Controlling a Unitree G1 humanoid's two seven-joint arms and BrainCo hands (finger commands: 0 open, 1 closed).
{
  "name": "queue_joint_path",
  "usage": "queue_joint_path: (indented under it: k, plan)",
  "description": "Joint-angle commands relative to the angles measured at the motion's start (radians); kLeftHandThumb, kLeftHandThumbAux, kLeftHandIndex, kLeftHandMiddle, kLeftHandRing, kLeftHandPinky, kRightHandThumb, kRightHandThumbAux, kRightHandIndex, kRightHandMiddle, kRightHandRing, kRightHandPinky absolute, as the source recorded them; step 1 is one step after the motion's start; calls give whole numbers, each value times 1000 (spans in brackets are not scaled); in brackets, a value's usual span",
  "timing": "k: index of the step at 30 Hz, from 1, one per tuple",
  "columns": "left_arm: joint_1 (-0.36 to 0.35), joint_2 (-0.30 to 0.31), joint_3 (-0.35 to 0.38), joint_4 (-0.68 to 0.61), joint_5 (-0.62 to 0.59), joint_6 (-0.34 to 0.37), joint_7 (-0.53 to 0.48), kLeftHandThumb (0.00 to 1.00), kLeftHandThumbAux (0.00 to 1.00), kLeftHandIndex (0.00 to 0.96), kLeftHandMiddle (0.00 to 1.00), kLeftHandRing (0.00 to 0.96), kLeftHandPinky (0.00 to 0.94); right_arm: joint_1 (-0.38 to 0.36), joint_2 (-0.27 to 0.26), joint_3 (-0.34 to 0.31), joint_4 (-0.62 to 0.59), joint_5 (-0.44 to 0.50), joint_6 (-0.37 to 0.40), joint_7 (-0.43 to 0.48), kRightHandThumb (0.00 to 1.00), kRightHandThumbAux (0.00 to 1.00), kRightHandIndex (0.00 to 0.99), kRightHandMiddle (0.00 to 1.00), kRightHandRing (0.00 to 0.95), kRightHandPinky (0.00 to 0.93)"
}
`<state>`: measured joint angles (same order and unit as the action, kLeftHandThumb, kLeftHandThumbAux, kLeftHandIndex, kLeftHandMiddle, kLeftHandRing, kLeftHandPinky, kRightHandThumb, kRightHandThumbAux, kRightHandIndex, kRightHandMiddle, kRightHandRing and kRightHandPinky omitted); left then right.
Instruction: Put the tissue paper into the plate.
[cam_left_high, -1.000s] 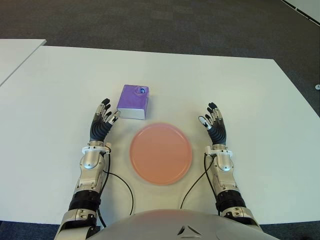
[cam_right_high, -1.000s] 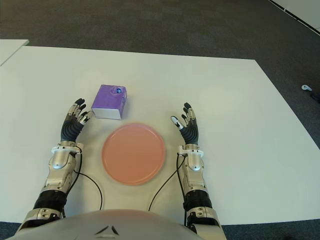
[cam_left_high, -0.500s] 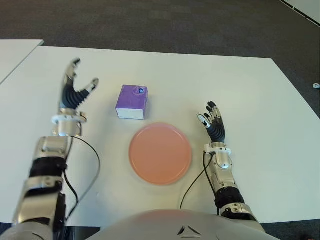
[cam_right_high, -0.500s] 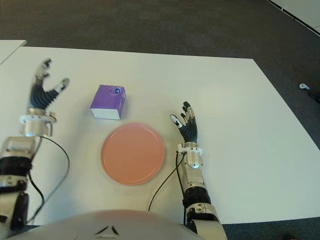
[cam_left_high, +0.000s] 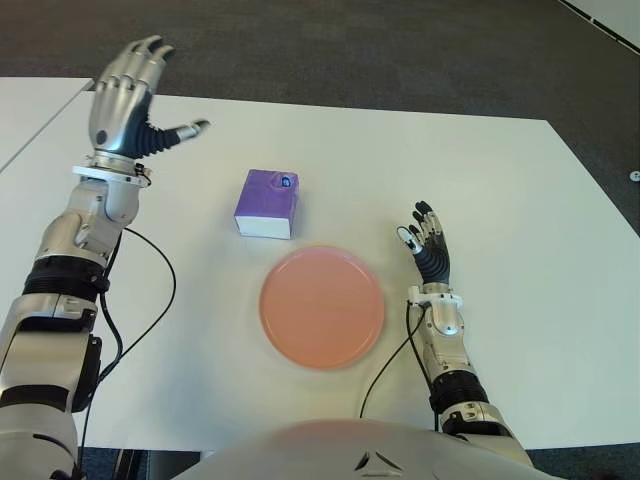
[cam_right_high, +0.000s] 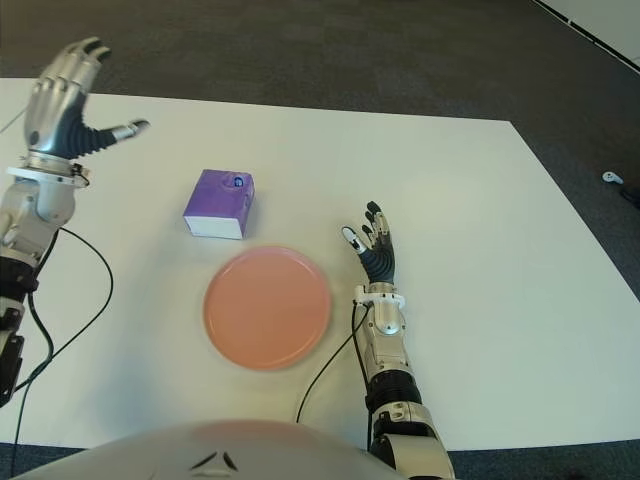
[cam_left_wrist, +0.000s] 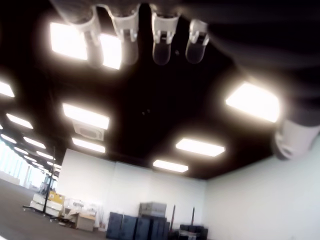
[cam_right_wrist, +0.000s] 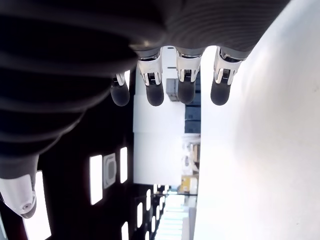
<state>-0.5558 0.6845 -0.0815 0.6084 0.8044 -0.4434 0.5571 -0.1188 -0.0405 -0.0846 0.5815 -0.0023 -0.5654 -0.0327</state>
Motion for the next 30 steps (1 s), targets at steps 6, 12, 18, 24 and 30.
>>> queue_joint_path:
  k: [6,12,18,24,30]
  plan:
    - [-64,71,-132,55,62,-73,-37,185,398,0,0,0,0,55,12,0,70,10,22,17,47,532,0,0,0,0]
    - [-96,90,-176,92,17,-140,-175,183,379,0,0,0,0,49,14,-1,84,8,17,14,47,538,0,0,0,0]
    - [-156,58,-265,209,76,-164,-166,168,366,0,0,0,0,41,13,-2,101,3,12,9,42,537,0,0,0,0]
    - [-178,43,-346,305,99,-205,-170,143,344,0,0,0,0,37,14,-5,114,7,4,9,41,538,0,0,0,0]
    - [-197,47,-391,337,97,-226,-205,124,328,0,0,0,0,36,15,-6,118,14,1,18,40,538,0,0,0,0]
